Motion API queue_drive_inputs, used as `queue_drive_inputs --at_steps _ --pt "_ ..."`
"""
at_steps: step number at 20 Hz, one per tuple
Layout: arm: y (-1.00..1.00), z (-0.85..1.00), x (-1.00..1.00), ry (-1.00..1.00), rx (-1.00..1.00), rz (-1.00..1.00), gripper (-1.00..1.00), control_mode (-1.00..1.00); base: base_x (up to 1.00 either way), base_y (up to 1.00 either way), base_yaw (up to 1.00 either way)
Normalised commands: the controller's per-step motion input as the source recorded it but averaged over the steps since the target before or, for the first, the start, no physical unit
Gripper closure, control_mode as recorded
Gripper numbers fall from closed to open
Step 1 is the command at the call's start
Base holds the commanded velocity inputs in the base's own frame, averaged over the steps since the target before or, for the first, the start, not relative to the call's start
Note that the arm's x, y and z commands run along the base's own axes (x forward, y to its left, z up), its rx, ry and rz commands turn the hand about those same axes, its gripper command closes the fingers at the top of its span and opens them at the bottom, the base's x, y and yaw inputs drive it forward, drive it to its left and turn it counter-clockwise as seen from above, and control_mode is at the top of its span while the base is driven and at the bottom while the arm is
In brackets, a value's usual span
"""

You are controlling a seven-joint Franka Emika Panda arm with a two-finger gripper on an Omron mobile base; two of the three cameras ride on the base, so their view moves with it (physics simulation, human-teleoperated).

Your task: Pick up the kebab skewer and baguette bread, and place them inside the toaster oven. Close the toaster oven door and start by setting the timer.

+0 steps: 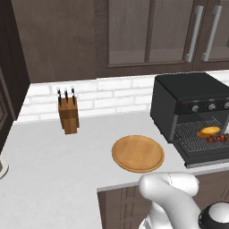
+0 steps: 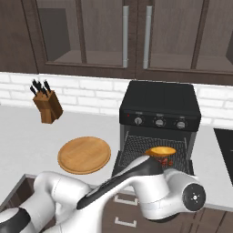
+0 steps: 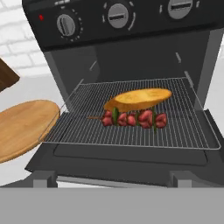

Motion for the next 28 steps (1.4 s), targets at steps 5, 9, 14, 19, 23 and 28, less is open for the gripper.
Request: queue_drive_inputs --at_steps 5,9,14,19,23,28 --pt "0.34 -0.18 0.0 -0.09 -0.14 -0.1 -1.0 -1.0 0.0 0.0 0.0" --pt "0.0 -0.21 0.13 -0.17 -0.04 0.0 -1.0 -1.0 0.0 0.0 0.0" --pt "-0.01 -0.09 0.37 -0.15 0.0 0.0 -1.0 -1.0 0.0 0.0 0.0" --pt "-0.09 -0.06 0.27 -0.06 0.0 0.0 -1.0 -1.0 0.0 0.0 0.0" --pt "-0.07 0.0 0.28 0.0 0.0 0.0 -1.0 -1.0 0.0 0.0 0.0" --pt "-0.29 -0.13 0.08 0.0 0.0 0.0 -1.0 -1.0 0.0 0.0 0.0"
